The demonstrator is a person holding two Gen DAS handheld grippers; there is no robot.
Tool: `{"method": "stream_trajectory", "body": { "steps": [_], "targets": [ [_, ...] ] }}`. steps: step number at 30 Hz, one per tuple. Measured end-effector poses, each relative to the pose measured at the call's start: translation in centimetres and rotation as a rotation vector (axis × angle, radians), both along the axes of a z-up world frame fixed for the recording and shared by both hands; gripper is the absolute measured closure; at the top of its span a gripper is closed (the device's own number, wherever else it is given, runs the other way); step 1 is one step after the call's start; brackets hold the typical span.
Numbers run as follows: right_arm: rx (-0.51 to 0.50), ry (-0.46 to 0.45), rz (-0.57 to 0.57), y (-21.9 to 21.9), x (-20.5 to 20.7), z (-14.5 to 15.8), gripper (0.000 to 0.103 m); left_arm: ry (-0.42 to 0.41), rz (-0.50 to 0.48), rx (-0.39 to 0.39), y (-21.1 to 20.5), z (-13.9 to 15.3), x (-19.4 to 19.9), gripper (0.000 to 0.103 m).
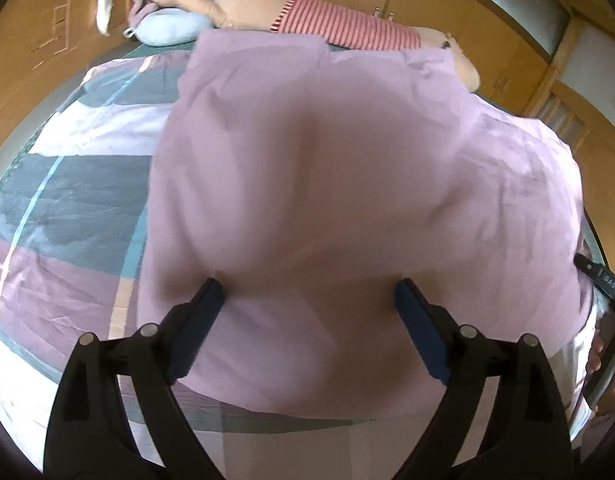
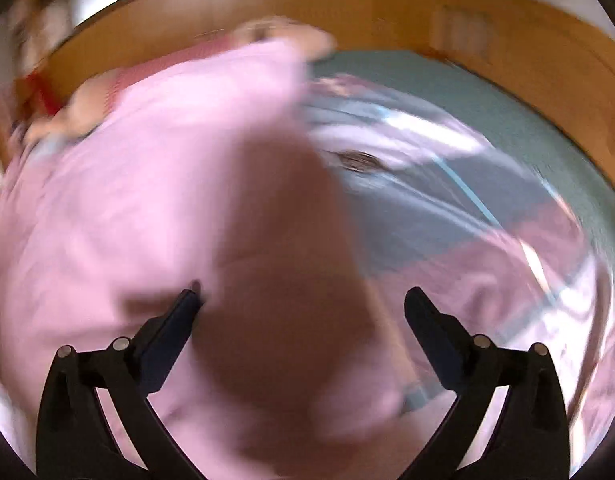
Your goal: Fold large clothes
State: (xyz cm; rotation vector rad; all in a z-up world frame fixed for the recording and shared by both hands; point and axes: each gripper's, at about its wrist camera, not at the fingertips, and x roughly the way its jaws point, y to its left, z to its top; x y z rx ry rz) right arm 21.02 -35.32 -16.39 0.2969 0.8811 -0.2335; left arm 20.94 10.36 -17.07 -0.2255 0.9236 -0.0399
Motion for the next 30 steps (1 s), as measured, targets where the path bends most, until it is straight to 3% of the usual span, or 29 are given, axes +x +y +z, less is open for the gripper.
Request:
{"method": "stream_trajectory", "body": {
  "steps": [3, 6, 9, 12, 19, 21, 24, 26, 29, 30],
  "targets": [
    [0.014, -0.068, -0.066, -0.3, -1.3, 1.0, 0.002, -0.030, 0.041, 0.011, 0.5, 0.8, -0.4, 0.013],
    [-0.087, -0.192, 0.040, 3.2, -2.6, 3.7, 0.002, -0.096, 0.020, 0.007, 0.3, 1.9, -1.1, 0.014],
    [-0.165, -0.137, 0.152, 6.3, -1.8, 3.0, 0.002, -0.041, -0.005, -0.045, 0.2, 1.0, -0.5, 0.013],
    [-0.202, -0.050, 0.185, 7.5, -1.1, 0.3, 0.001, -0.004, -0.024, 0.016, -0.6, -0.3, 0.0, 0.010],
    [-0.141, -0.014, 0.216, 7.4, -0.2, -0.9, 0.001, 0.022, -0.024, 0.016, -0.4, -1.1, 0.4, 0.006],
    [-0.151, -0.050, 0.186, 7.6, -0.9, 0.1, 0.001, 0.010, -0.011, 0.026, -0.6, -0.8, 0.3, 0.006],
    [-0.197, -0.198, 0.195, 8.8, -2.6, 2.9, 0.002, -0.049, 0.004, 0.031, -0.9, 0.3, -0.3, 0.006],
    [-0.213, -0.213, 0.232, 9.9, -2.8, 3.4, 0.002, -0.071, 0.001, 0.029, -1.1, 0.7, -0.6, 0.006],
    [-0.194, -0.071, 0.260, 10.8, -0.9, 0.6, 0.002, -0.025, -0.007, 0.051, -1.4, -0.3, -0.1, 0.006],
    [-0.173, -0.069, 0.263, 10.4, -0.6, -0.1, 0.001, -0.016, -0.014, 0.062, -1.6, -0.7, 0.0, 0.004]
  ]
}}
